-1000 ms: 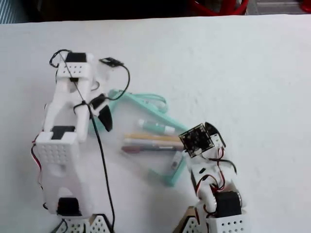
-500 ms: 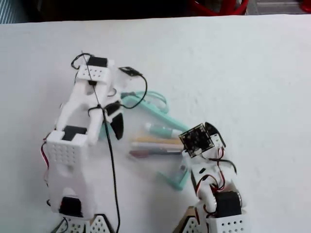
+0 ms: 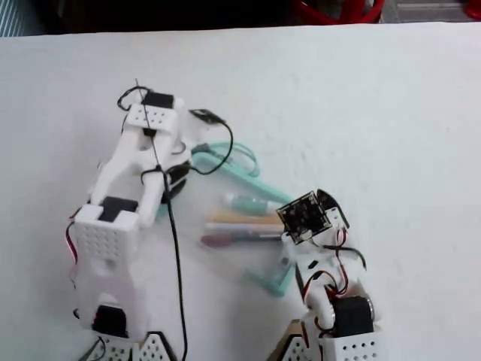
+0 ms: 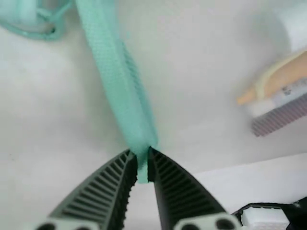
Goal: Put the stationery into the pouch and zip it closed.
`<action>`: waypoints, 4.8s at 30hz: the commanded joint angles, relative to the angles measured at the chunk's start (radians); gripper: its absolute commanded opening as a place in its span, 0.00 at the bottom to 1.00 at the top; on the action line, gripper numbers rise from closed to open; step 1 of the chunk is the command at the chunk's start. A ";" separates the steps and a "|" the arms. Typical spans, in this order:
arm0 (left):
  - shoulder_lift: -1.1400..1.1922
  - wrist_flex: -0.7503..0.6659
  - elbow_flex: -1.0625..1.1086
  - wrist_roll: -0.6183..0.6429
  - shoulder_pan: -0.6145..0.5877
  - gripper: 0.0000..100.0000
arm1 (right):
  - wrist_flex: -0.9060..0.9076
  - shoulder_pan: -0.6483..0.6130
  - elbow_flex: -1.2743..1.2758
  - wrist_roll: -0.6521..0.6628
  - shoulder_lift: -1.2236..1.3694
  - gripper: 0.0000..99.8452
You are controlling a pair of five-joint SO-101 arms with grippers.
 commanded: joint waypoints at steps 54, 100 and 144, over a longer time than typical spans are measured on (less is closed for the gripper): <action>-0.842 -0.732 0.532 0.815 -0.191 0.30 | -0.038 0.038 -0.003 0.008 -0.002 0.16; 0.634 -0.160 -1.352 0.740 -0.117 0.15 | -0.042 0.035 0.011 0.008 -0.002 0.16; 0.565 -0.034 -1.201 0.373 -0.058 0.16 | 0.443 -0.154 -0.215 0.540 0.002 0.02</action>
